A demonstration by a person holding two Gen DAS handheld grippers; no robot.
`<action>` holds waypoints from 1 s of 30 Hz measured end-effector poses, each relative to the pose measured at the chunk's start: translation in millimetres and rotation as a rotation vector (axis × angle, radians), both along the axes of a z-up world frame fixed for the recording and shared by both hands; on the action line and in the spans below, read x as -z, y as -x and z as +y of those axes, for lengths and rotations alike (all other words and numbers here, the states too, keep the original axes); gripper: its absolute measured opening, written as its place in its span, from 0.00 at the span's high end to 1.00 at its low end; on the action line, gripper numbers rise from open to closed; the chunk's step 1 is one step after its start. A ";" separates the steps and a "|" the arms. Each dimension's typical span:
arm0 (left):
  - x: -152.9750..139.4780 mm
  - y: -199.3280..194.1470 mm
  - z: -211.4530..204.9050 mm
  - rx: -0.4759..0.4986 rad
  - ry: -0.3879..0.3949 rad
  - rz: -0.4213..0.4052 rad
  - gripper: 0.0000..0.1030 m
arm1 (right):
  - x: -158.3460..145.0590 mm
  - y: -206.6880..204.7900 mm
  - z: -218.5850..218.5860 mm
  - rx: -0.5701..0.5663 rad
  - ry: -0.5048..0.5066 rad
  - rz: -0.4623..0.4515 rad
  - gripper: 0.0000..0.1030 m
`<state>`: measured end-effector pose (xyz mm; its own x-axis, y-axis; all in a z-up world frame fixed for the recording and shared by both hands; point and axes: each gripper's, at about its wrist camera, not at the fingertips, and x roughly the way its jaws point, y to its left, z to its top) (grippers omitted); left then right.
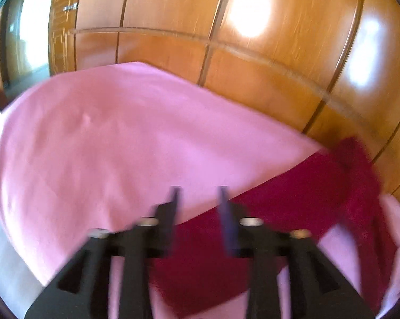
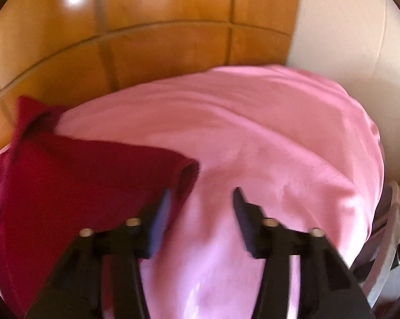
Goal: Fold small clothes
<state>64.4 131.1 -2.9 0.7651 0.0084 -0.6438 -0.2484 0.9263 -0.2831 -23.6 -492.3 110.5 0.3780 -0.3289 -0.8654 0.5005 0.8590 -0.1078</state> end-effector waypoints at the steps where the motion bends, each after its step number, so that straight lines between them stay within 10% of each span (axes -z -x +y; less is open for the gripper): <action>1: -4.7 7.3 -5.2 0.034 0.077 -0.045 0.49 | -4.4 7.1 8.5 -0.028 -0.006 -0.003 0.47; 10: 44.6 12.8 -172.5 0.687 0.384 0.173 0.49 | 21.3 17.5 26.6 -0.052 -0.209 0.008 0.42; 14: 62.1 4.1 -218.8 0.738 0.475 0.229 0.31 | 26.1 1.6 -3.9 0.032 -0.219 -0.026 0.42; 21: 69.4 -16.8 -253.7 0.694 0.539 0.222 0.30 | 48.8 -56.2 -38.8 0.068 -0.222 -0.002 0.42; 22: 66.7 -27.4 -255.1 0.690 0.550 0.221 0.33 | 54.5 -65.6 -40.3 0.060 -0.236 -0.001 0.42; 24: 69.6 -31.8 -258.0 0.704 0.546 0.239 0.79 | 68.2 -83.0 -39.6 0.027 -0.253 0.044 0.51; 25: 72.0 -32.9 -258.2 0.710 0.537 0.257 0.87 | 73.1 -88.9 -39.3 0.011 -0.249 0.061 0.59; 27: 71.0 -21.6 -239.3 0.697 0.526 0.255 0.90 | 73.8 -99.5 -33.3 -0.035 -0.245 0.070 0.86; 30: 51.0 -19.6 -227.8 0.711 0.484 0.202 0.91 | 54.5 -100.4 -17.1 -0.101 -0.199 0.063 0.90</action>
<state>84.0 -96.7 -53.9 0.3566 -0.7348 -0.5770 0.2535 0.6706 -0.6972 76.8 -509.4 56.0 0.3440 -0.1125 -0.9322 0.4083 0.9119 0.0406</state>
